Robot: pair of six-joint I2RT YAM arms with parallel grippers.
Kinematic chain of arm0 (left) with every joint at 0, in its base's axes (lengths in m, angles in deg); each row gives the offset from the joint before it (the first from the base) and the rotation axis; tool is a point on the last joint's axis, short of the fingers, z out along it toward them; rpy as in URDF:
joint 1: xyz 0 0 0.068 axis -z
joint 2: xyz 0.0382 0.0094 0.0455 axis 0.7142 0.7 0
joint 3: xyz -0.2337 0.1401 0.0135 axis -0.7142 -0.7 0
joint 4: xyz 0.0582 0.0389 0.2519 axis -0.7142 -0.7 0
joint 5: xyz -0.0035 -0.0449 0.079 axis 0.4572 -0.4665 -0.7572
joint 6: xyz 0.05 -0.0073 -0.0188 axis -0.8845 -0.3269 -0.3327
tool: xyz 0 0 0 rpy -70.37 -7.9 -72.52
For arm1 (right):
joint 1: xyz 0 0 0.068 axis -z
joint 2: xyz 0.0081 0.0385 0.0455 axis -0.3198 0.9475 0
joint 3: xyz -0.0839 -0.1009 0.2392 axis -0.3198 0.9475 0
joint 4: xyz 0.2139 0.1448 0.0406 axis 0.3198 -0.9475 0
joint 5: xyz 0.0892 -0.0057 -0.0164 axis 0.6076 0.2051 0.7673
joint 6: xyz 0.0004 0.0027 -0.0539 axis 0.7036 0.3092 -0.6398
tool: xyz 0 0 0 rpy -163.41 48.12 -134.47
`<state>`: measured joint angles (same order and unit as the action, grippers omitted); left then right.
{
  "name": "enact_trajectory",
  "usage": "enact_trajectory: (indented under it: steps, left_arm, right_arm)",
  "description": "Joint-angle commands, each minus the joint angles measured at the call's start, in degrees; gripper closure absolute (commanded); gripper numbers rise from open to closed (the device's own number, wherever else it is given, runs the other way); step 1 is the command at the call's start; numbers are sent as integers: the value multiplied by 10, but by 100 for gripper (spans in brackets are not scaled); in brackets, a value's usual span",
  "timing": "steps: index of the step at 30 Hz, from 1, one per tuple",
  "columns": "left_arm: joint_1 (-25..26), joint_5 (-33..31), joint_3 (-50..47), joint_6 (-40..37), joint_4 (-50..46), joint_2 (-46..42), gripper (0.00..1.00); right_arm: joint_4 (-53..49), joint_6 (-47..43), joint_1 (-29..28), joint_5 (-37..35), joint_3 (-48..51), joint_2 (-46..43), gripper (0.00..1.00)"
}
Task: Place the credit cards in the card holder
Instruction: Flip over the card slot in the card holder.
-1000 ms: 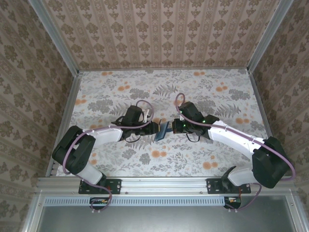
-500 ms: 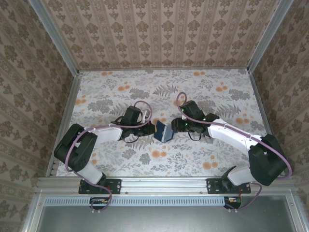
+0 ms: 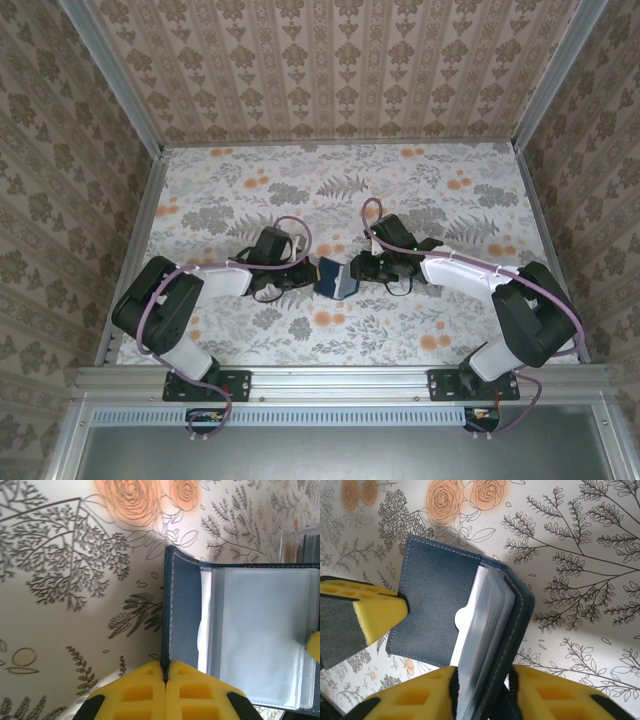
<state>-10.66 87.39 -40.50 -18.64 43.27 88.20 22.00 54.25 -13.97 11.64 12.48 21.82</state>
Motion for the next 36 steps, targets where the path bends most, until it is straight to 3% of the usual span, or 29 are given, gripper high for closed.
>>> enact_trajectory:
  steps: [1,5,20,31,36]
  left_arm:
    - [-5,-29,-19,15,-4,-14,100]
    - [-10,-31,-20,15,-14,-18,100]
    - [-19,-33,-30,29,11,-5,100]
    - [-20,-18,-38,42,37,7,100]
    - [-20,-15,-39,42,44,12,100]
  right_arm:
    - [2,2,3,5,6,-7,60]
    - [-17,-3,3,-16,5,-14,63]
    - [20,14,3,30,2,28,74]
    - [25,21,3,39,-7,53,74]
    - [29,24,3,47,-16,64,65]
